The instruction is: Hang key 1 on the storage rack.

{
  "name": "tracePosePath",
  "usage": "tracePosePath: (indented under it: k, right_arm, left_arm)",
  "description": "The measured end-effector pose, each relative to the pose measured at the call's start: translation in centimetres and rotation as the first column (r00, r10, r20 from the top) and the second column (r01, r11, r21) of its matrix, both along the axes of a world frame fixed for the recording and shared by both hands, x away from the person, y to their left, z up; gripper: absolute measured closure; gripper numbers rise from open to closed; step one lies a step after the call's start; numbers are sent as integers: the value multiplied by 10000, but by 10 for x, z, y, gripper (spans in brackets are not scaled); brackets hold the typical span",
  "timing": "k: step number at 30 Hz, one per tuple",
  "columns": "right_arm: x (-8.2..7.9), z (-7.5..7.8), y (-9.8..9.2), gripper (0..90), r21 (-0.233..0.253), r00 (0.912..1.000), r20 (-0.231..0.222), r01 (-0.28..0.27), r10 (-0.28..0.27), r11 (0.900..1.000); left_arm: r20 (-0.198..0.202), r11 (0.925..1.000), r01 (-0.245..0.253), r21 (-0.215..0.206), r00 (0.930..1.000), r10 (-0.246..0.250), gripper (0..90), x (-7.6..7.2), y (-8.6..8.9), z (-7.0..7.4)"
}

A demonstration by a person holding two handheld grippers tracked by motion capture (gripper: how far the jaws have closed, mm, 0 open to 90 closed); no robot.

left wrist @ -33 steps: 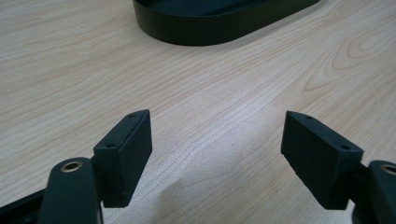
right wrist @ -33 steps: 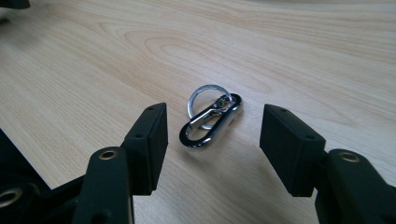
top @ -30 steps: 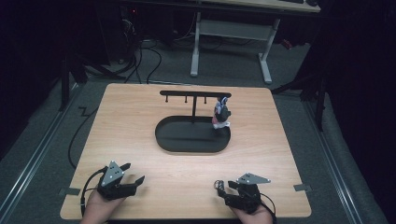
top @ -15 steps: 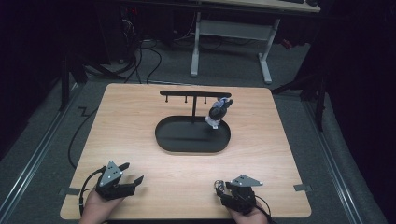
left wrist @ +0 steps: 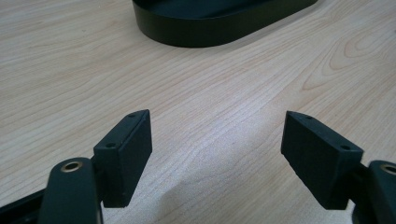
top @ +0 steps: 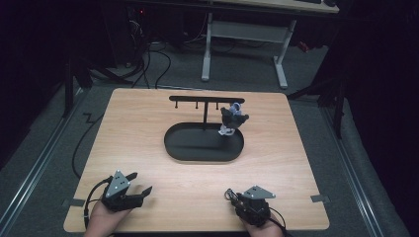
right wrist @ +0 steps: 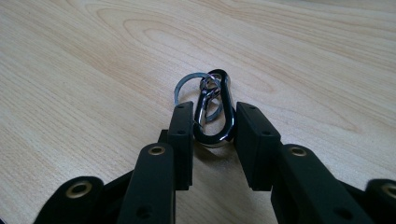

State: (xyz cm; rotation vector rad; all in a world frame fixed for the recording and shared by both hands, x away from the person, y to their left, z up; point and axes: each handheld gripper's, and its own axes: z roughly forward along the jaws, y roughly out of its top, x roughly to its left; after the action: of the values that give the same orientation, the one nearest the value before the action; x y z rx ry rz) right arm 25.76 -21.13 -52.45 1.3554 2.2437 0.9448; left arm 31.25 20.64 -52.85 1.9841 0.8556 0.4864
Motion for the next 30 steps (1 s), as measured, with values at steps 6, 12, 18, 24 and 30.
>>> tracePosePath:
  k: [6,12,18,24,30]
  right_arm:
    - [2,0,1,695,-123,9999,73,-105,106,9999]
    - [2,3,1,847,-125,9992,279,-287,290,9995]
    - [3,0,1,847,-141,9991,78,-413,414,9990]
    - [4,-1,0,848,-21,9988,15,-497,497,9988]
    - [5,0,-1,852,37,9982,-69,-603,603,9982]
  left_arm:
    - [-14,10000,-8,-28,10000,8,253,0,1,0]
    - [16,10000,-11,-82,10000,11,253,0,2,0]
    - [41,10000,41,-85,10000,-40,253,0,2,0]
    - [40,10000,60,-51,10000,-60,253,0,1,0]
    - [53,10000,82,-35,10000,-82,253,0,1,1]
